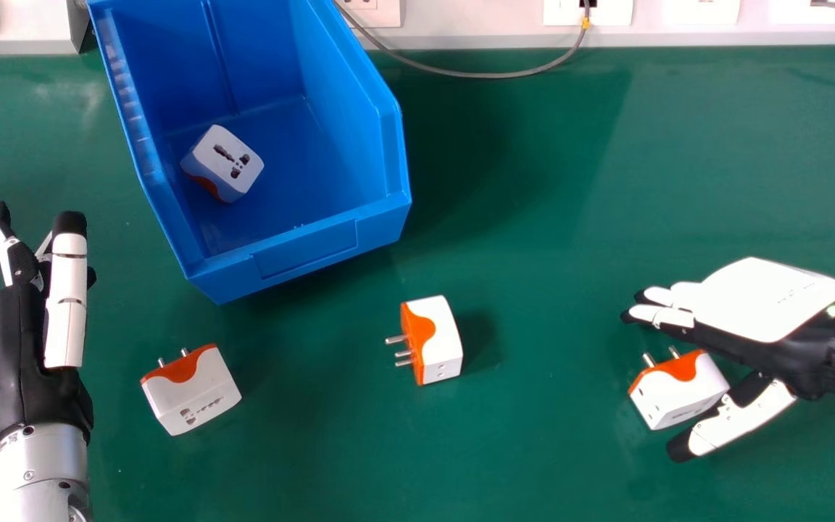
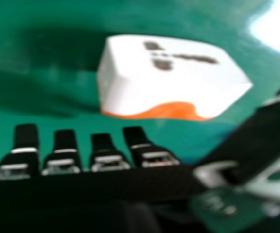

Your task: Pick all objects and put in blue box

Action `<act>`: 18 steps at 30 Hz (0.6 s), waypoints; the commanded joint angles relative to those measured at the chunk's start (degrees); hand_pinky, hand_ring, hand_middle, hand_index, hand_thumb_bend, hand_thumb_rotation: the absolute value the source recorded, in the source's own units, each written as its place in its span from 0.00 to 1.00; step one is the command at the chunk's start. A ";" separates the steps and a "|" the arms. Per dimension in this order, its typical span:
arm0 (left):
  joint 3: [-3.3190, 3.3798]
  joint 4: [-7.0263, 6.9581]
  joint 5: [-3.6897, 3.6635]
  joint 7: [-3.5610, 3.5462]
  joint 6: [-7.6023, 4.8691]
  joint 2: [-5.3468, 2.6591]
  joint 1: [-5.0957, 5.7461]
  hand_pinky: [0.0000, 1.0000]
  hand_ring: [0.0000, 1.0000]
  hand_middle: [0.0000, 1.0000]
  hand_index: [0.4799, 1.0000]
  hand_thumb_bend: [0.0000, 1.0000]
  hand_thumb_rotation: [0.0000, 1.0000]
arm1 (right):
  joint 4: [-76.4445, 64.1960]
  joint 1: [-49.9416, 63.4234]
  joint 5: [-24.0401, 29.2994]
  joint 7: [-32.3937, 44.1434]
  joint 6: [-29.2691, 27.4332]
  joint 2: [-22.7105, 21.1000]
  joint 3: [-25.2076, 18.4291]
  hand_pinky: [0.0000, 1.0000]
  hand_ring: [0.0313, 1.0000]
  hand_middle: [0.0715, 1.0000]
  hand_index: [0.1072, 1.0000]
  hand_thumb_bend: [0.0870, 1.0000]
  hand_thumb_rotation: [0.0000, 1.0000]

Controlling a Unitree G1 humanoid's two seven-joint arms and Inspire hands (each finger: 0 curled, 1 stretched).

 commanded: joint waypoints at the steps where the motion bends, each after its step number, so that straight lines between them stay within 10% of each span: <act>1: 0.58 -1.29 -0.43 -0.36 -1.04 0.96 0.17 0.88 0.92 0.89 0.83 0.47 0.87 | 0.95 -2.20 -0.37 -1.37 -0.59 -2.32 -0.04 0.86 0.94 0.96 0.92 0.52 0.75; 18: 0.97 -2.87 -0.25 -0.45 0.21 0.94 0.44 0.88 0.92 0.89 0.82 0.48 0.87 | 6.20 -5.26 -4.90 -7.39 1.10 -1.02 4.55 0.84 0.93 0.95 0.89 0.48 0.69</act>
